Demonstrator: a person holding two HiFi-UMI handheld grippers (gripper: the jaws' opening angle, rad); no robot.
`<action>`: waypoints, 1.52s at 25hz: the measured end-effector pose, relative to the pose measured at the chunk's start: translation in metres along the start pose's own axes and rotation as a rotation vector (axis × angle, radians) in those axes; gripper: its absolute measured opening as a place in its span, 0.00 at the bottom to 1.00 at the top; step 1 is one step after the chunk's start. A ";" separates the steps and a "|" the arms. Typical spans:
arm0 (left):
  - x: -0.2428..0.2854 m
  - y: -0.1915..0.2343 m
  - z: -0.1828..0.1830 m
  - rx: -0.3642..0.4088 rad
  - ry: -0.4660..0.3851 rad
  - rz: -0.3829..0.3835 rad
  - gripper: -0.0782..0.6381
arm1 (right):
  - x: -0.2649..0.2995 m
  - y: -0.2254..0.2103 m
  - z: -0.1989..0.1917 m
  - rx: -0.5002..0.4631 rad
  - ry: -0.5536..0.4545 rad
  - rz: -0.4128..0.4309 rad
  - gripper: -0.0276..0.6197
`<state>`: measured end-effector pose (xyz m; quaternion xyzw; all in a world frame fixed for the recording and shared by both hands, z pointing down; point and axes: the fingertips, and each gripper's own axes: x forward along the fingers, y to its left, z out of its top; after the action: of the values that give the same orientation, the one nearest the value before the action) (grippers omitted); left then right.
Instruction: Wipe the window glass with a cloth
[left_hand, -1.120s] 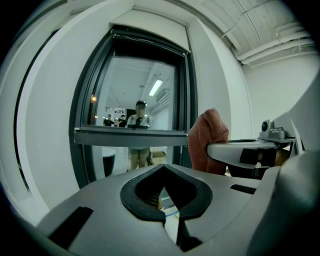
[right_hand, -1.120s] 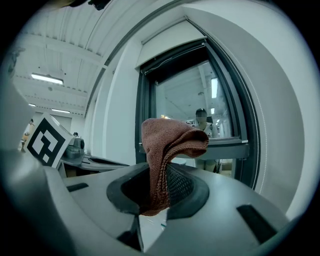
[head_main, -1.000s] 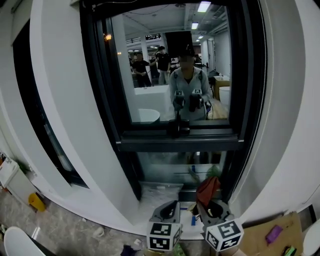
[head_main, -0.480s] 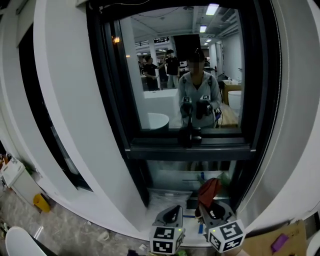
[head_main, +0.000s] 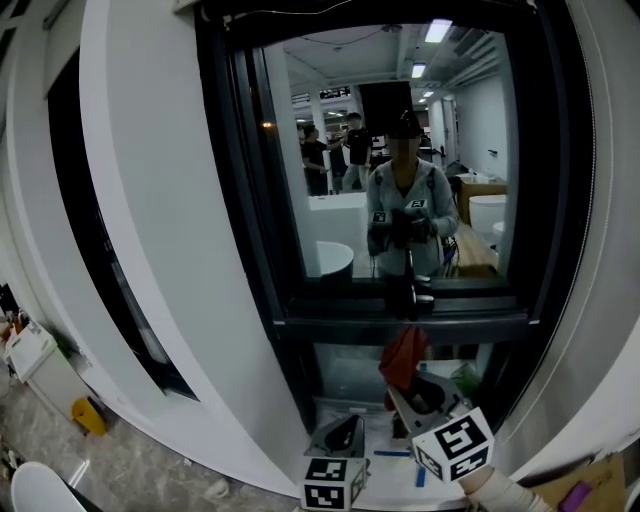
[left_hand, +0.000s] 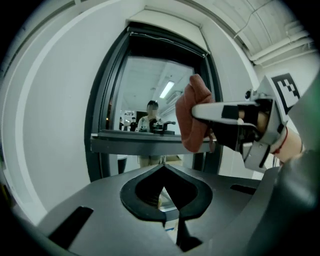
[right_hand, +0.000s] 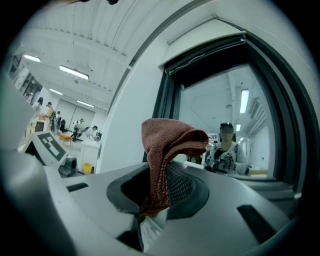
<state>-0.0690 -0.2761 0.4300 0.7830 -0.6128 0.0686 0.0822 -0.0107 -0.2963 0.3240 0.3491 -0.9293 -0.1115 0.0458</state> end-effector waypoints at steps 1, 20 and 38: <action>0.001 0.008 0.002 -0.003 -0.002 0.005 0.12 | 0.012 -0.002 0.013 -0.033 -0.003 0.012 0.15; 0.051 0.111 0.088 0.013 -0.073 0.049 0.12 | 0.219 -0.101 0.318 -0.290 -0.235 -0.034 0.15; 0.090 0.121 0.114 0.040 -0.101 0.000 0.12 | 0.286 -0.186 0.359 -0.155 -0.134 -0.173 0.15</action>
<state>-0.1641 -0.4143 0.3431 0.7868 -0.6148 0.0411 0.0353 -0.1655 -0.5576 -0.0670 0.4152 -0.8852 -0.2097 0.0007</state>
